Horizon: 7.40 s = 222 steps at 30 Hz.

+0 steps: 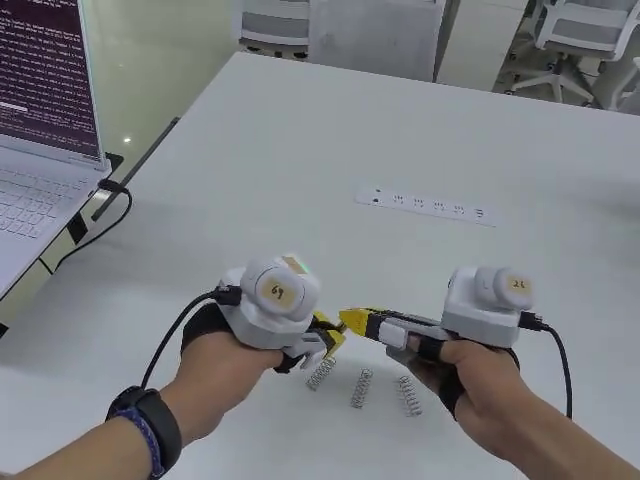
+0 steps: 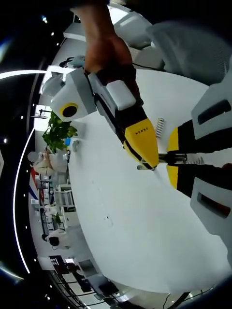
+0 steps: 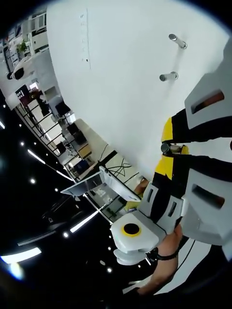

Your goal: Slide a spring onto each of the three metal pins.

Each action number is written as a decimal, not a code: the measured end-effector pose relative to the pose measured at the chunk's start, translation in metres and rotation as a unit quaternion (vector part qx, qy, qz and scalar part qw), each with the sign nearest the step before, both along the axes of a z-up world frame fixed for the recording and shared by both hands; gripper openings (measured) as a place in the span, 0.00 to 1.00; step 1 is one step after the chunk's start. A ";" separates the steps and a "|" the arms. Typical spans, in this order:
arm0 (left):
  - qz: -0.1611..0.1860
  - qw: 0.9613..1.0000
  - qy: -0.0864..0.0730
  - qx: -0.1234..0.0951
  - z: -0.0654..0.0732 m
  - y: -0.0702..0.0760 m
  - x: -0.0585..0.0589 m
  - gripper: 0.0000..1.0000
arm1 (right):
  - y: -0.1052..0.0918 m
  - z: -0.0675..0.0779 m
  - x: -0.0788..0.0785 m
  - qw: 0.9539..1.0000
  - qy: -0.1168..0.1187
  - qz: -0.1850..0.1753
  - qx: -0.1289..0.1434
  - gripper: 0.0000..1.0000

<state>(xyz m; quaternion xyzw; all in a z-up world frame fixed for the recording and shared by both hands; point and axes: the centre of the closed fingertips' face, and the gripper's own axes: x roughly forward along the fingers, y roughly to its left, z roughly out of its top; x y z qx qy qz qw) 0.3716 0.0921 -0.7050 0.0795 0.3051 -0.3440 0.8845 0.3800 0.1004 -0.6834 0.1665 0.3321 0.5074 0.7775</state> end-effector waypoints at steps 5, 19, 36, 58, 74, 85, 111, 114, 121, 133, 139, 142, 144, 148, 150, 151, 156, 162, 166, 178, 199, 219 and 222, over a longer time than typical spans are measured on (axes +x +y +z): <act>0.006 1.000 -0.001 -0.006 0.000 0.002 0.000 0.00 | 0.004 0.001 -0.002 0.999 -0.017 0.019 -0.028 0.05; 0.020 1.000 -0.001 -0.015 -0.004 0.006 0.004 0.00 | 0.009 -0.003 0.000 0.998 -0.029 0.026 -0.052 0.05; 0.015 1.000 0.001 -0.015 -0.008 0.002 0.010 0.00 | 0.006 -0.005 0.004 0.997 -0.041 0.025 -0.067 0.05; 0.014 1.000 -0.028 -0.005 -0.019 0.017 0.035 0.00 | 0.026 -0.016 0.023 0.982 -0.092 0.088 -0.141 0.06; 0.018 0.999 -0.029 -0.004 -0.043 0.026 0.054 0.00 | 0.036 -0.039 0.040 0.975 -0.099 0.102 -0.170 0.06; 0.035 0.999 -0.024 -0.010 -0.058 0.034 0.066 0.00 | 0.045 -0.054 0.050 0.973 -0.098 0.104 -0.181 0.06; 0.047 0.999 -0.013 -0.012 -0.080 0.035 0.070 0.00 | 0.047 -0.077 0.054 0.969 -0.089 0.117 -0.201 0.06; 0.047 0.999 -0.013 -0.011 -0.082 0.035 0.070 0.00 | 0.047 -0.079 0.054 0.968 -0.090 0.119 -0.203 0.06; 0.048 0.999 -0.013 -0.011 -0.087 0.035 0.070 0.00 | 0.047 -0.083 0.053 0.965 -0.093 0.126 -0.209 0.06; 0.051 0.998 -0.018 -0.013 -0.088 0.037 0.073 0.00 | 0.050 -0.084 0.056 0.967 -0.090 0.120 -0.205 0.07; 0.052 0.998 -0.018 -0.013 -0.088 0.037 0.074 0.00 | 0.050 -0.084 0.057 0.968 -0.089 0.120 -0.204 0.07; 0.052 0.998 -0.018 -0.012 -0.088 0.037 0.075 0.00 | 0.049 -0.085 0.057 0.967 -0.088 0.123 -0.204 0.09; 0.052 0.998 -0.019 -0.012 -0.088 0.038 0.075 0.00 | 0.049 -0.086 0.057 0.967 -0.088 0.124 -0.206 0.10; 0.050 0.998 -0.020 -0.009 -0.088 0.037 0.075 0.00 | 0.049 -0.083 0.056 0.968 -0.086 0.123 -0.200 0.13; 0.050 0.999 -0.021 -0.009 -0.087 0.037 0.075 0.00 | 0.049 -0.081 0.055 0.968 -0.088 0.125 -0.198 0.15; 0.050 0.998 -0.021 -0.009 -0.087 0.038 0.076 0.00 | 0.049 -0.081 0.055 0.968 -0.092 0.127 -0.198 0.16; 0.051 0.998 -0.021 -0.007 -0.087 0.038 0.076 0.00 | 0.043 -0.074 0.053 0.968 -0.096 0.128 -0.193 0.21; 0.056 0.998 -0.021 -0.009 -0.087 0.039 0.079 0.00 | 0.033 -0.062 0.053 0.968 -0.113 0.129 -0.186 0.29; 0.056 0.998 -0.021 -0.011 -0.087 0.039 0.080 0.00 | 0.027 -0.053 0.050 0.968 -0.120 0.127 -0.179 0.34; 0.062 0.998 -0.019 -0.014 -0.087 0.040 0.083 0.00 | 0.010 -0.030 0.043 0.969 -0.143 0.116 -0.162 0.44; 0.079 0.997 0.011 -0.013 -0.100 0.041 0.079 0.10 | -0.011 0.000 0.047 0.975 -0.161 0.072 -0.137 0.43; 0.089 0.996 0.019 -0.014 -0.091 0.059 0.065 0.20 | -0.042 0.000 0.043 0.977 -0.156 0.048 -0.138 0.44; 0.089 0.996 0.017 -0.015 -0.087 0.063 0.064 0.21 | -0.046 0.000 0.042 0.977 -0.156 0.047 -0.139 0.44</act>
